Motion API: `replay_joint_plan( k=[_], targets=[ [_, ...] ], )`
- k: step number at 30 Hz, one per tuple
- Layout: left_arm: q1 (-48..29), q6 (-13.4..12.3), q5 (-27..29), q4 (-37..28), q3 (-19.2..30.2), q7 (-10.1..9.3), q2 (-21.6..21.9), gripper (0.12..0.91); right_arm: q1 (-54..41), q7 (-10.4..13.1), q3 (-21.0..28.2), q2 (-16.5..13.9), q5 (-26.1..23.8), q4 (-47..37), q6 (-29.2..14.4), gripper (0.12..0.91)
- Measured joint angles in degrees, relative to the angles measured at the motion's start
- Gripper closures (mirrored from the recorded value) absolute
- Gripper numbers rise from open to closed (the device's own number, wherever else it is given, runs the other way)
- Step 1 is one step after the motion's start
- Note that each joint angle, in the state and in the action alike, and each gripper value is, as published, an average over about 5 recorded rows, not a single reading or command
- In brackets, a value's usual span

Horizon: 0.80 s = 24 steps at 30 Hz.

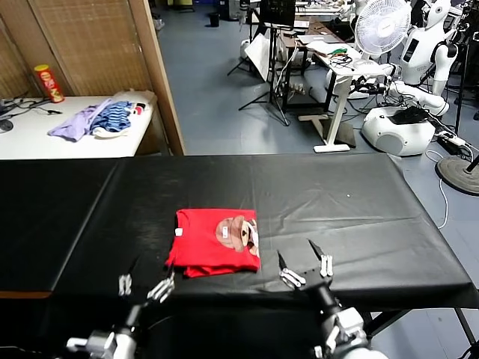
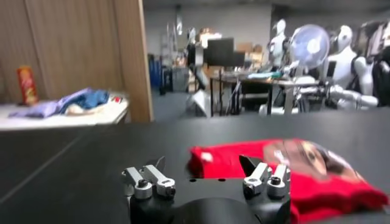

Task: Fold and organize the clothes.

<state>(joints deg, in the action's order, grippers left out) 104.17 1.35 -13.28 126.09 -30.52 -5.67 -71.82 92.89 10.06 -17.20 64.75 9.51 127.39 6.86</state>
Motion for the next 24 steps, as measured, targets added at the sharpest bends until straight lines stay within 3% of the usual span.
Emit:
replay_joint_plan(
  k=[8,15,19,24],
  targets=[
    [9.54,2.32,-2.77,4.01,-2.45,-2.25,-0.50,0.232,10.28,5.45,-1.63,0.80,-1.05,4.63,-2.28,0.227],
    [14.48,7.70,-3.99,7.72,-3.67,-3.40,-0.52,0.232,17.97,11.10,-0.60,0.84,0.94,7.53,3.08,0.227],
    [15.25,10.29,-4.23,9.64,-4.19,-3.50,-0.83,0.232,19.66,11.74,-0.43,0.88,1.32,8.14,4.37,0.227],
    [15.29,11.34,-4.37,10.96,-4.45,-3.33,-1.10,0.232,20.47,11.71,-0.40,0.89,1.30,8.33,4.58,0.227]
  ],
)
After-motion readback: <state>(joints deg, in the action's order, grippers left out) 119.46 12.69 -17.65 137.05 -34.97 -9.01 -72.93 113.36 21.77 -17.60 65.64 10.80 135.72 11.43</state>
